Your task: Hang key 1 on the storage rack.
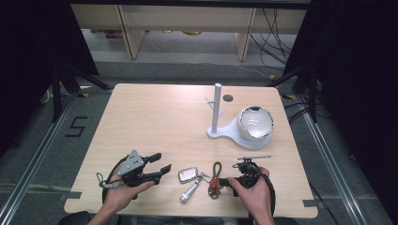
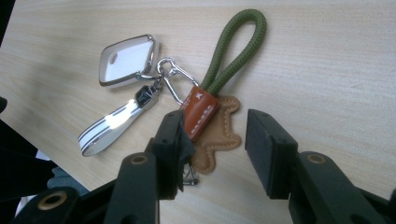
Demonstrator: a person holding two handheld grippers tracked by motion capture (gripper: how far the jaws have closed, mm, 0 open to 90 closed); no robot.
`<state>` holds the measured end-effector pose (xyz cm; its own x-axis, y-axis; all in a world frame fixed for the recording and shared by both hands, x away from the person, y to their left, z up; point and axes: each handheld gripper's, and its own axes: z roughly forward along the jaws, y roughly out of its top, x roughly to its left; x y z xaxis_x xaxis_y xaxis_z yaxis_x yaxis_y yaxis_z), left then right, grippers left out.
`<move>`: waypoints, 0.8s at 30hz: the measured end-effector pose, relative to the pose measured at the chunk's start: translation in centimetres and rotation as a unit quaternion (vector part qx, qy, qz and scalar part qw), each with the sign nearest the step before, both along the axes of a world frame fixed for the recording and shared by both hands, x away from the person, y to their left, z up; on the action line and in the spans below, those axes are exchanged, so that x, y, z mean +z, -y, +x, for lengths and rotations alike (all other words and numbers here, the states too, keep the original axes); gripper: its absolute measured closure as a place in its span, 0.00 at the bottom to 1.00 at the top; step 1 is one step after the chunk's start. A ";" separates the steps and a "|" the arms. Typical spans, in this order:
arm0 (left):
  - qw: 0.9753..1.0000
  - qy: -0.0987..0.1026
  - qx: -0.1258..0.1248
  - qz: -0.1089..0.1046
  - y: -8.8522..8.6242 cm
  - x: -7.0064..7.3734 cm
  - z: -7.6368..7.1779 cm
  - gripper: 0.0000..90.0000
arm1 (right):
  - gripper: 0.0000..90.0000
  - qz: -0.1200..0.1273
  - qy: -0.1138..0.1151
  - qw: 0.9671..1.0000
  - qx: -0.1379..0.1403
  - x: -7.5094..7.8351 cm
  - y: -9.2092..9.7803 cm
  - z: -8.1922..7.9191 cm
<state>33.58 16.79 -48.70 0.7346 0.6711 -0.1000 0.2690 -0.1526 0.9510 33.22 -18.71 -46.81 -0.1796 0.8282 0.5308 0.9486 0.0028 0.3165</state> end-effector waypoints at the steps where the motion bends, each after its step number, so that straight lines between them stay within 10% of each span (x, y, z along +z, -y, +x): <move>1: 1.000 0.007 0.001 0.003 0.0 -0.1 0.1 0.45 | 0.65 -0.006 0.000 1.000 -0.008 0.1 -0.2 0.0; 3: 0.999 0.015 0.024 0.018 0.0 -0.3 0.2 0.46 | 0.65 -0.024 0.020 0.999 0.032 0.0 0.2 0.5; 11: 0.997 0.000 0.053 0.055 -0.6 -1.3 0.1 0.43 | 0.65 -0.066 0.001 0.997 0.034 -0.2 -0.8 1.4; 24: 0.996 -0.008 0.064 0.055 0.1 -1.1 -0.3 0.42 | 0.63 -0.126 -0.038 0.991 0.037 1.1 -3.0 3.0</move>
